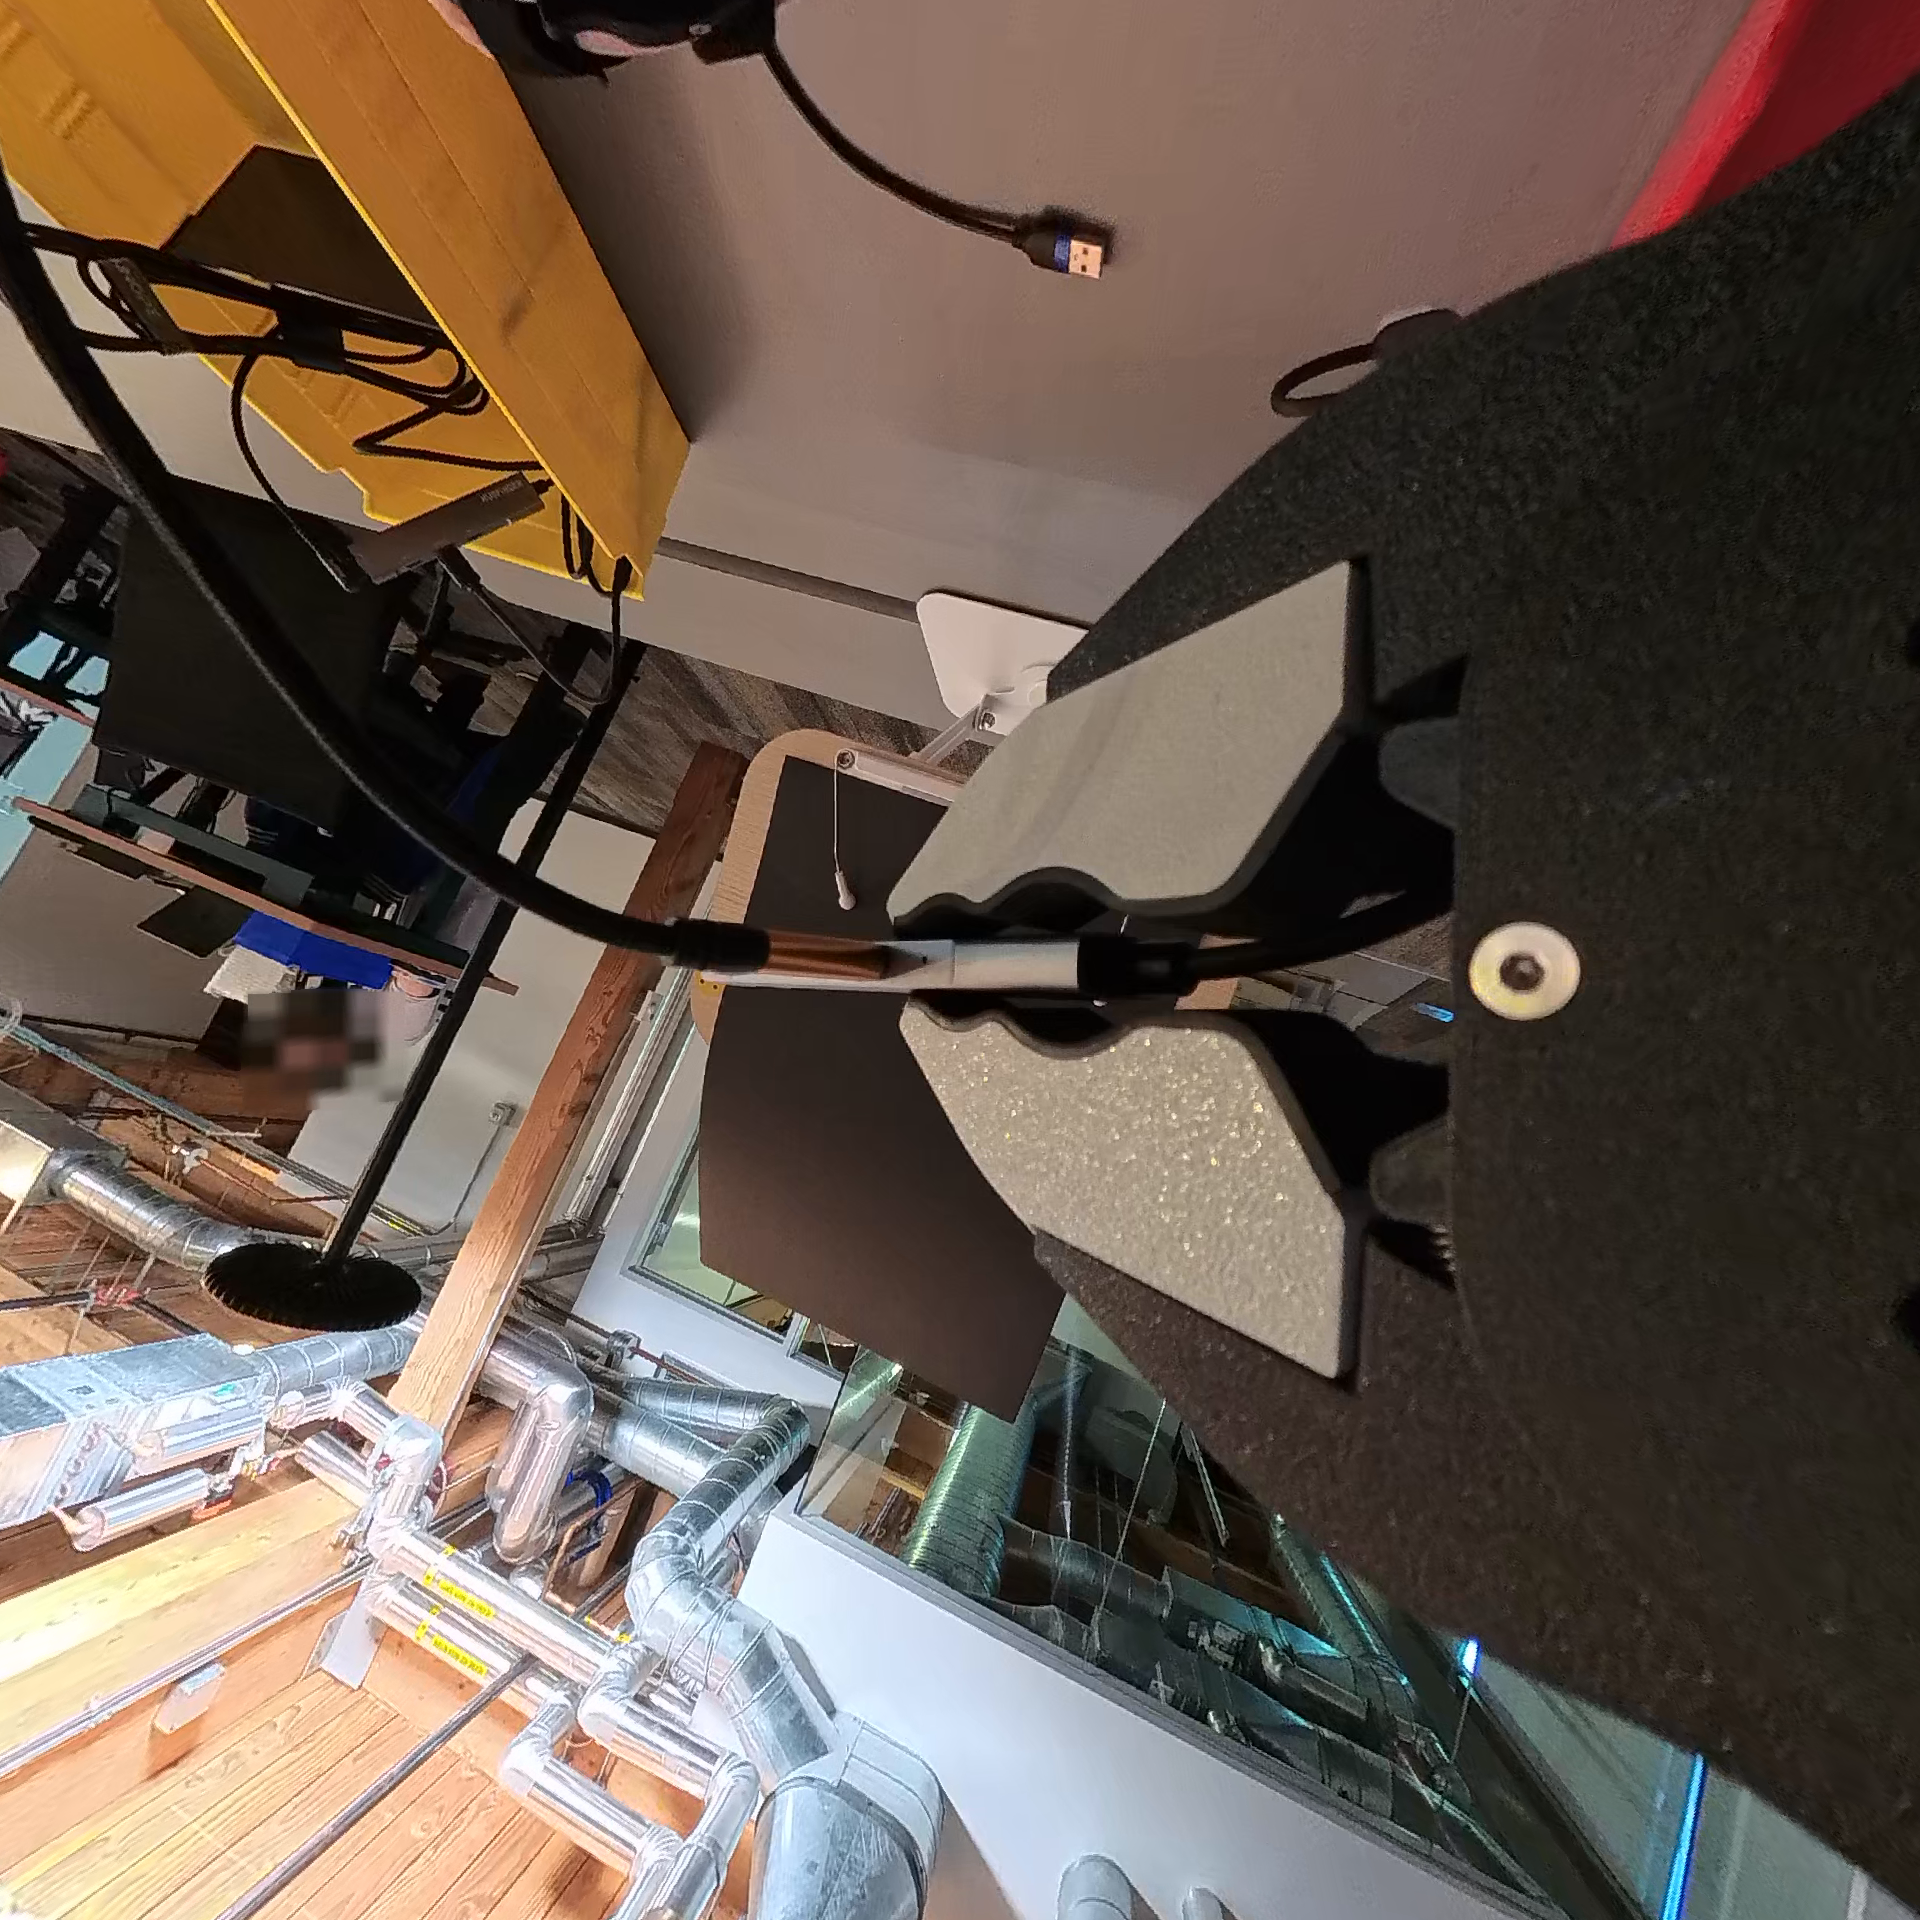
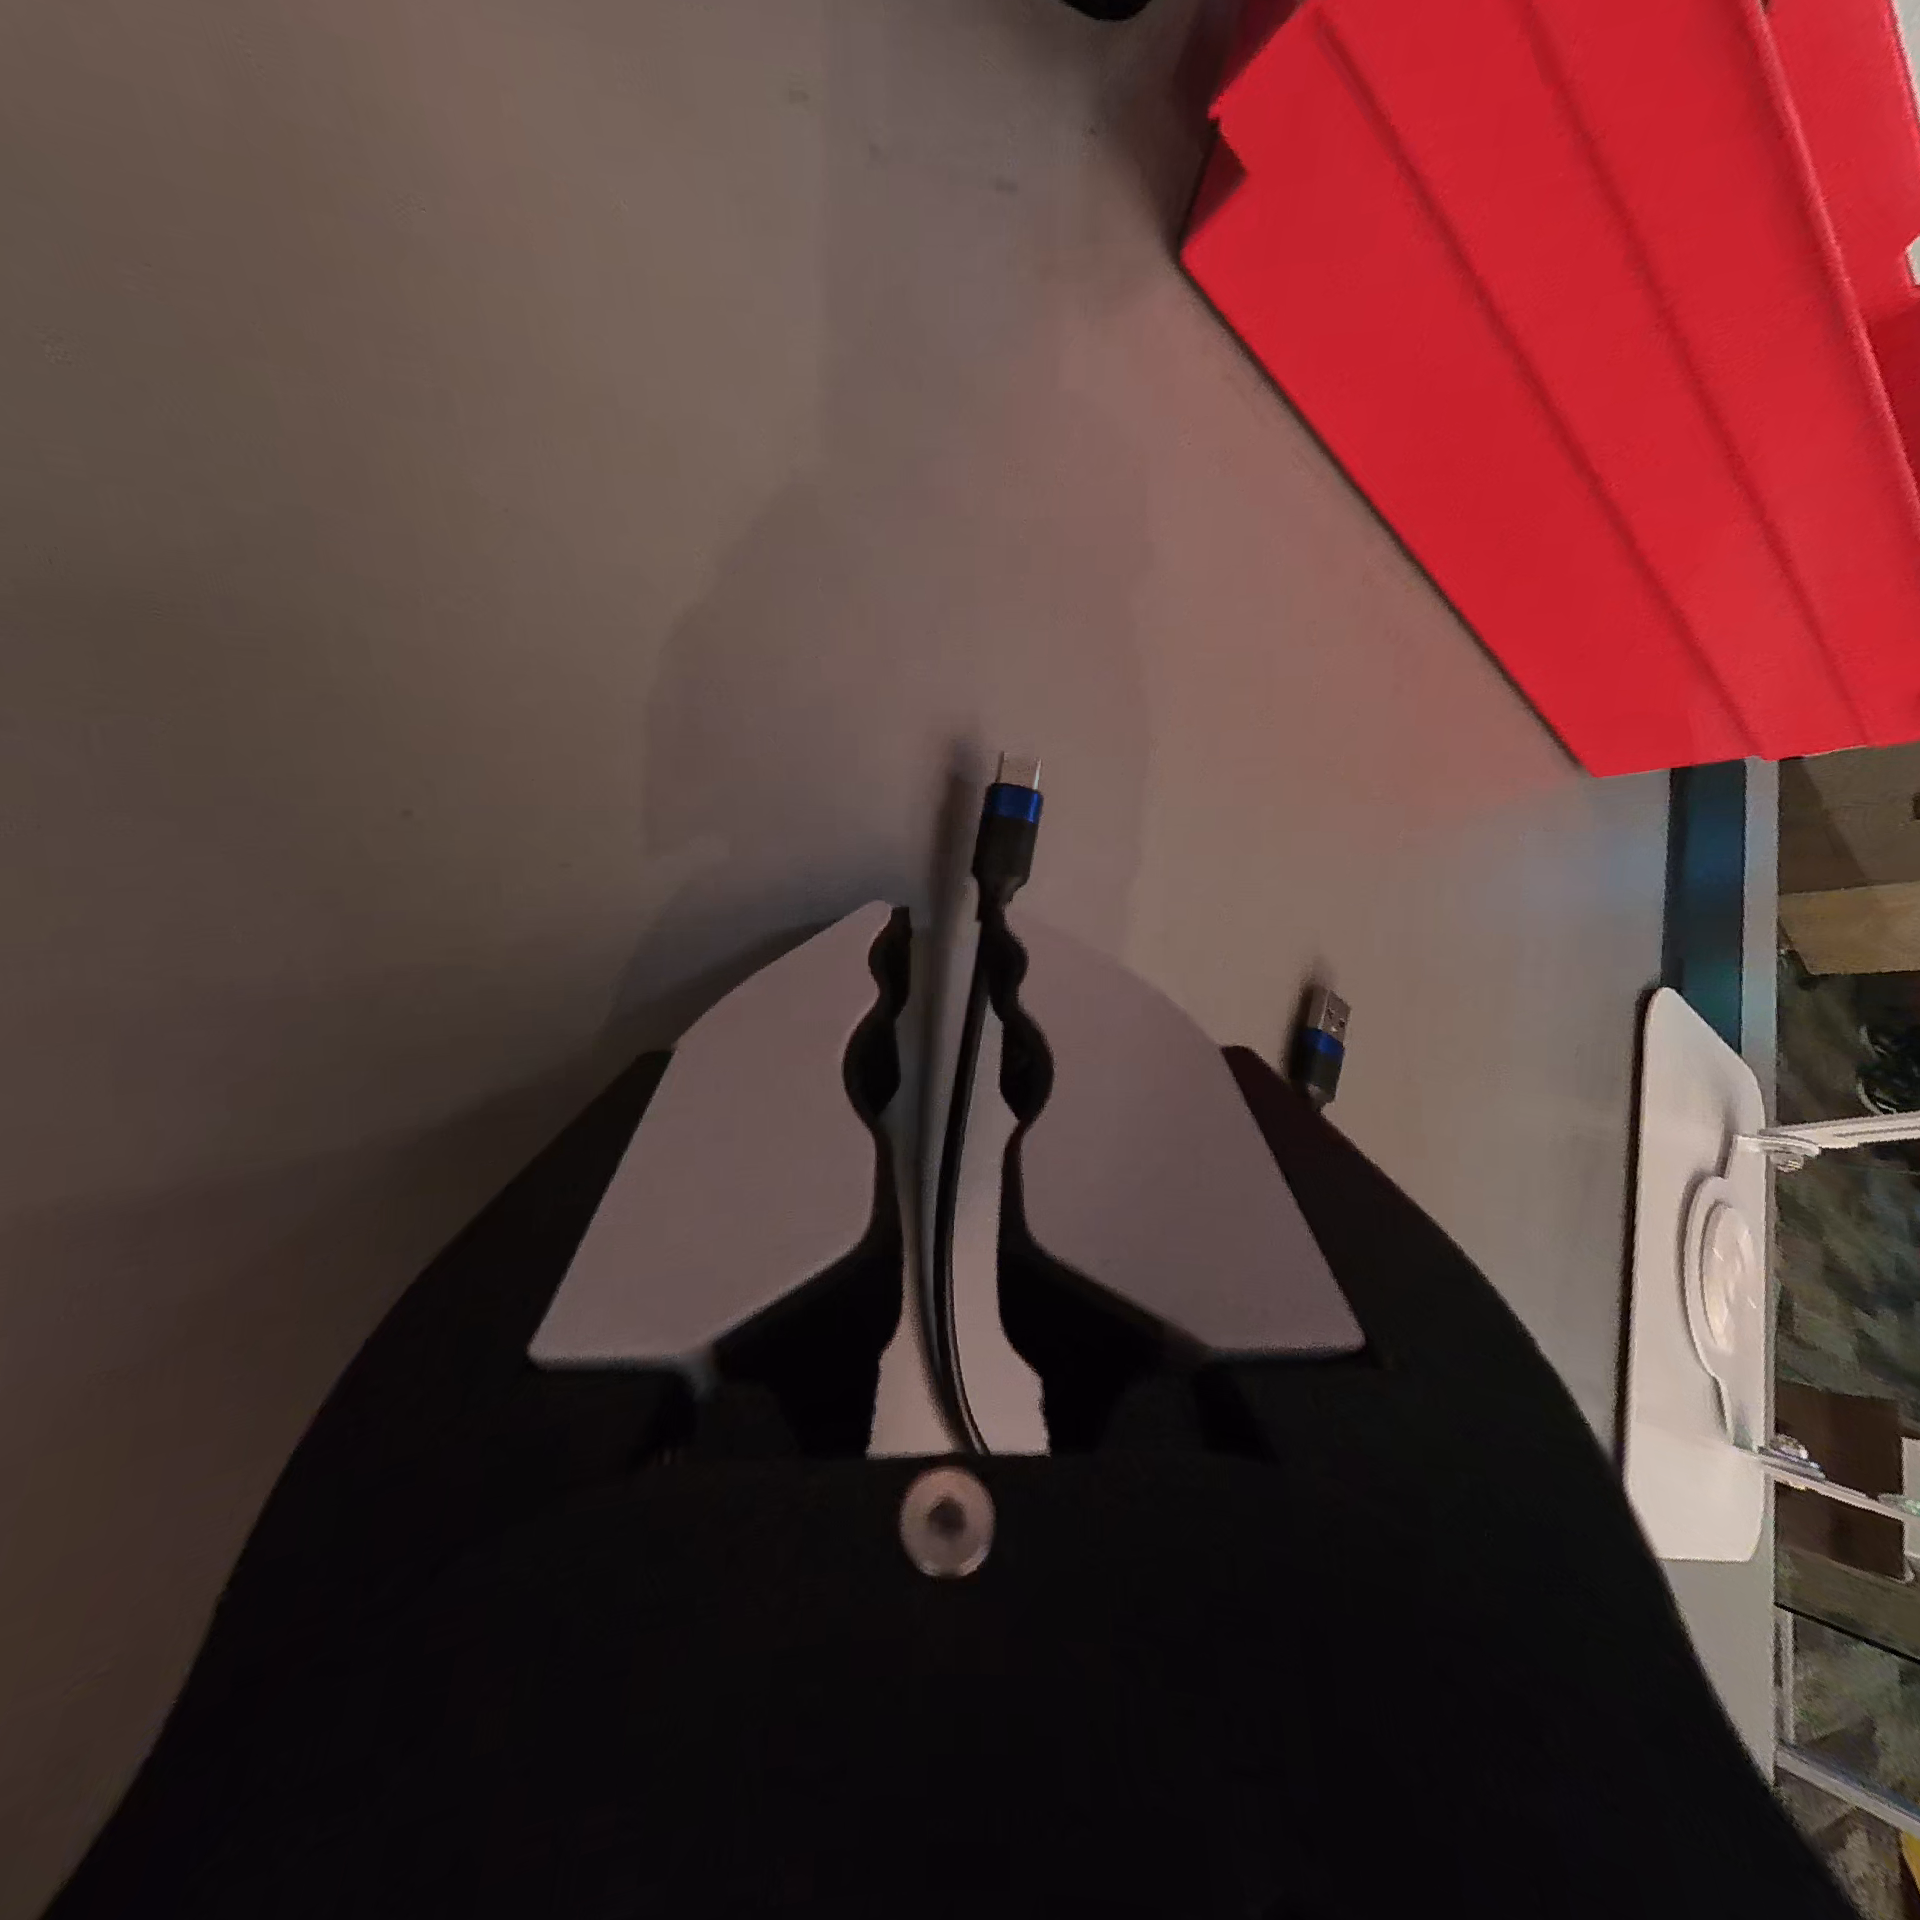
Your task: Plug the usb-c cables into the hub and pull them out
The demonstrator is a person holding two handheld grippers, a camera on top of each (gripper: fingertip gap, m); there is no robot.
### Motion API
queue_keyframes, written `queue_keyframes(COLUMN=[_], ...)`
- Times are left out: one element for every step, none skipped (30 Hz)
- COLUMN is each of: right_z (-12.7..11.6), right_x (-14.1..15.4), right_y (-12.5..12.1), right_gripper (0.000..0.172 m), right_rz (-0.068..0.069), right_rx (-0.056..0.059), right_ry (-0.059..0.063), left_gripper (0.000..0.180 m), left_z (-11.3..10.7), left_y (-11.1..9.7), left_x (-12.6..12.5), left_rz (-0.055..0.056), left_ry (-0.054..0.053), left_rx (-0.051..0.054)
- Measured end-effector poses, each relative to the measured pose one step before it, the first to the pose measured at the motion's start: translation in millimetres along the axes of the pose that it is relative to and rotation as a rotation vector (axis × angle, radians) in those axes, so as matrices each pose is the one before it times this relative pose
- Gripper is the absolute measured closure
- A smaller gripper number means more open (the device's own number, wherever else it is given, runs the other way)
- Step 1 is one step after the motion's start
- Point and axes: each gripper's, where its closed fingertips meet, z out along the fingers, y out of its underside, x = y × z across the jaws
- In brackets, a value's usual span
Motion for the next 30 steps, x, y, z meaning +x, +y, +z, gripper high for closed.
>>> queue_keyframes(right_z=[-0.79, -0.97, -0.73, -0.32, 0.02, 0.33, 0.67, 0.52, 0.49, 0.58, 0.88, 0.69, 0.54, 0.49, 0.54, 0.59, 0.75, 0.75, 0.55, 0.40, 0.37, 0.48, 0.39, 0.57, 0.56, 0.63, 0.72, 0.55, 0.53, 0.46], right_x=[1.69, 2.08, 1.67, 1.34, 1.02, 0.02, 0.31, 0.61, -0.58, -0.71, -0.37, -0.10, 0.20, 0.67, 0.49, -0.38, -1.18, -1.39, -0.42, 0.01, 0.27, 0.55, 0.54, 0.35, 0.32, 0.63, 0.27, 0.19, 0.39, 0.37], right_y=[-0.16, -0.25, -0.15, 0.30, 0.42, 1.02, 1.51, 1.48, 0.60, -0.18, 0.23, 0.14, -0.51, -0.15, 0.03, -0.03, 0.03, 0.23, 0.25, 0.27, 0.33, 0.25, 0.14, -0.06, 0.03, -0.04, -0.27, -0.18, -0.16, -0.04], right_gripper=[0.157, 0.157, 0.157, 0.157, 0.156, 0.156, 0.155, 0.155, 0.156, 0.156, 0.156, 0.157, 0.156, 0.155, 0.156, 0.157, 0.159, 0.163, 0.164, 0.164, 0.164, 0.164, 0.164, 0.165, 0.165, 0.165, 0.164, 0.164, 0.164, 0.164], right_rz=[-0.0013, -0.0019, 0.0010, 0.0040, 0.0033, 0.0050, 0.0060, 0.0027, -0.0002, 0.0036, 0.0092, 0.0097, 0.0072, 0.0082, 0.0103, 0.0068, 0.0023, 0.0028, 0.0053, 0.0039, 0.0039, 0.0074, 0.0082, 0.0061, 0.0056, 0.0059, 0.0050, 0.0047, 0.0083, 0.0130], right_rx=[0.0042, 0.0051, 0.0036, 0.0010, 0.0012, -0.0029, -0.0077, -0.0097, -0.0048, 0.0005, -0.0005, 0.0001, 0.0045, 0.0023, 0.0014, 0.0001, -0.0021, -0.0041, -0.0042, -0.0047, -0.0043, -0.0022, -0.0011, 0.0001, -0.0005, 0.0003, 0.0003, 0.0003, 0.0007, 0.0012], right_ry=[0.0107, 0.0138, 0.0087, 0.0060, 0.0047, -0.0020, 0.0001, 0.0040, -0.0033, -0.0044, -0.0041, -0.0052, -0.0039, -0.0028, -0.0062, -0.0117, -0.0159, -0.0154, -0.0080, -0.0040, -0.0025, -0.0013, -0.0029, -0.0064, -0.0058, -0.0039, -0.0061, -0.0061, -0.0066, -0.0088], left_gripper=[0.172, 0.172, 0.172, 0.172, 0.172, 0.172, 0.172, 0.172, 0.172, 0.172, 0.172, 0.172, 0.172, 0.172, 0.172, 0.172, 0.172, 0.172, 0.172, 0.172, 0.172, 0.172, 0.172, 0.172, 0.172, 0.172, 0.172, 0.172, 0.172, 0.172], left_z=[-0.26, -0.22, -0.35, -0.22, -0.18, -0.21, -0.05, -0.17, -0.06, -0.04, 0.17, 0.17, 0.37, 0.44, 0.51, 0.69, 0.70, 0.92, 0.98, 0.90, 0.82, 0.79, 0.73, 0.66, 0.55, 0.54, 0.50, 0.42, 0.27, 0.03], left_y=[0.21, 0.12, 0.11, 0.15, 0.18, 0.24, 0.18, 0.04, 0.03, -0.11, 0.03, 0.06, 0.04, 0.11, -0.14, -0.11, 0.02, 0.04, 0.07, -0.15, -0.25, -0.09, -0.13, -0.12, -0.14, -0.08, 0.19, 0.14, -0.05, -0.02], left_x=[-0.24, -0.16, -0.18, -0.33, -0.29, -0.18, -0.29, -0.15, 0.05, 0.18, 0.12, 0.20, 0.17, 0.21, 0.34, 0.18, -0.06, 0.30, 0.92, 0.94, 0.77, 0.67, 0.55, 0.41, 0.46, 0.41, 0.41, 0.29, 0.31, 0.33], left_rz=[-0.0009, -0.0016, -0.0014, -0.0003, 0.0002, -0.0001, -0.0001, 0.0003, -0.0002, -0.0004, 0.0000, 0.0004, 0.0006, 0.0002, 0.0003, 0.0009, 0.0030, 0.0034, 0.0004, -0.0001, 0.0006, -0.0004, -0.0015, -0.0007, 0.0001, -0.0004, -0.0007, 0.0002, 0.0003, -0.0002], left_ry=[-0.0009, 0.0000, -0.0007, -0.0013, -0.0016, -0.0009, -0.0011, -0.0010, 0.0005, 0.0010, 0.0006, 0.0008, 0.0004, 0.0007, 0.0013, -0.0006, -0.0029, -0.0011, 0.0036, 0.0045, 0.0029, 0.0027, 0.0029, 0.0020, 0.0021, 0.0019, 0.0021, 0.0014, 0.0014, 0.0018], left_rx=[-0.0005, -0.0001, 0.0001, -0.0001, -0.0004, -0.0009, -0.0007, -0.0004, 0.0002, 0.0003, -0.0007, -0.0005, -0.0008, -0.0008, 0.0002, -0.0002, -0.0010, -0.0018, -0.0021, -0.0003, 0.0007, 0.0002, 0.0003, 0.0015, 0.0019, 0.0006, -0.0009, -0.0010, -0.0002, 0.0005])
